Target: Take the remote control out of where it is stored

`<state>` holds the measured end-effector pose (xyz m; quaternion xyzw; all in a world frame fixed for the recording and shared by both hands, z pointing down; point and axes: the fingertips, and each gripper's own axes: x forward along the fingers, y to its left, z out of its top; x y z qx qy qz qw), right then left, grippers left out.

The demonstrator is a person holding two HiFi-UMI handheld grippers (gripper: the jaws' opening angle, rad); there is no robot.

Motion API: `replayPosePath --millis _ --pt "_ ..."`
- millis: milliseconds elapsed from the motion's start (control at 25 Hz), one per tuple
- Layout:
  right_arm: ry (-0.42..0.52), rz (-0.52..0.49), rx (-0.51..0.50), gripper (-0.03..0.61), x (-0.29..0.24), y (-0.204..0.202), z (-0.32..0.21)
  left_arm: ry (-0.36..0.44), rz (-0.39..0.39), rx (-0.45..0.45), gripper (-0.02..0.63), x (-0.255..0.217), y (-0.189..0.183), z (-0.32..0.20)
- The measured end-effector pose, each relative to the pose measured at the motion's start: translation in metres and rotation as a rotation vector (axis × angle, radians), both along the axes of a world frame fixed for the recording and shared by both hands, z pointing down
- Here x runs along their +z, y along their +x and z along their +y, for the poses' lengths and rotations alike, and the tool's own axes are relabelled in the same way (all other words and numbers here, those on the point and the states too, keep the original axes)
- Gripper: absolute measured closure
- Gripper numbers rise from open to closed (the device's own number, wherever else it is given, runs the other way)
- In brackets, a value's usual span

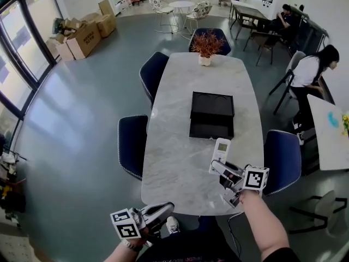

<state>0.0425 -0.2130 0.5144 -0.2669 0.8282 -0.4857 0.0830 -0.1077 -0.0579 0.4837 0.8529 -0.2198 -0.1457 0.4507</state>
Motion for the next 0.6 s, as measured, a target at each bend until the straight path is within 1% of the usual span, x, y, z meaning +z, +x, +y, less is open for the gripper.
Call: replayPosePath --millis 240,360,600 --pt "0.001 -0.039 0.048 0.45 -0.009 -0.014 0.075 0.02 0.005 0.091 0.609 -0.003 -0.007 0.032" --pt "0.013 -0.066 0.055 0.451 -0.013 -0.026 0.111 0.027 0.0 0.135 0.609 -0.002 -0.011 0.046" --pt "-0.021 -0.125 0.077 0.451 -0.011 -0.045 0.176 0.025 0.0 0.194 0.607 -0.001 -0.014 0.071"
